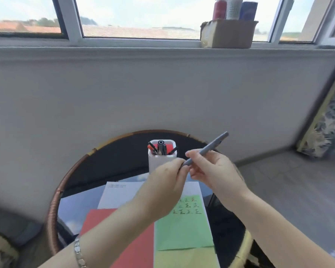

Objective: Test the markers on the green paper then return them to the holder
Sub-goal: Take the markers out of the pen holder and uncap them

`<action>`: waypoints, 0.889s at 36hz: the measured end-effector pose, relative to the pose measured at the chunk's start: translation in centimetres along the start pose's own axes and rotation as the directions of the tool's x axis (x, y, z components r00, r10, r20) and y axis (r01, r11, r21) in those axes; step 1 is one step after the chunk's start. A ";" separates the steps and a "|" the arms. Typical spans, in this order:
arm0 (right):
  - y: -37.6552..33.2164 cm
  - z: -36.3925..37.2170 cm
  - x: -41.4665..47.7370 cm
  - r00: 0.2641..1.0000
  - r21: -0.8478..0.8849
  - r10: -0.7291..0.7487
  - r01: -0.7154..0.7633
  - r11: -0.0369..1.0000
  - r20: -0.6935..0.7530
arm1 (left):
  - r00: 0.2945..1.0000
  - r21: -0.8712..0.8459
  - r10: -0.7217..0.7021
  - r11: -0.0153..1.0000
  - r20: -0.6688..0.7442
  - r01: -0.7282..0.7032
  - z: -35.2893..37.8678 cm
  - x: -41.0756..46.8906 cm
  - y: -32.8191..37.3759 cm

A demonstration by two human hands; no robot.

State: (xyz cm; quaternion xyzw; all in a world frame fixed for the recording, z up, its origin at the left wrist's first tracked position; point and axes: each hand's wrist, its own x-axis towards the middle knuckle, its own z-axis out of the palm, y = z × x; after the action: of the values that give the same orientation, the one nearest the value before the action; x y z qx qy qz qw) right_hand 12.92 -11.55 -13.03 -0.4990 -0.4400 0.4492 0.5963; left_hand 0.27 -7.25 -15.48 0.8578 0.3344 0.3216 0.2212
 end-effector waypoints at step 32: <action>10.3 -13.5 0.6 0.912 -0.828 0.139 -0.409 0.383 -0.386 | 0.909 -0.141 -0.374 0.905 0.182 0.400 12.4 0.7 0.6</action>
State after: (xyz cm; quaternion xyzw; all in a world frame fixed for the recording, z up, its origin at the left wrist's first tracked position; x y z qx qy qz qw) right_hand 25.16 -12.62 -24.72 -0.8565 -0.4405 0.1721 0.2067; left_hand 9.57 -9.22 -23.50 0.7731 0.4510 0.2335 0.3800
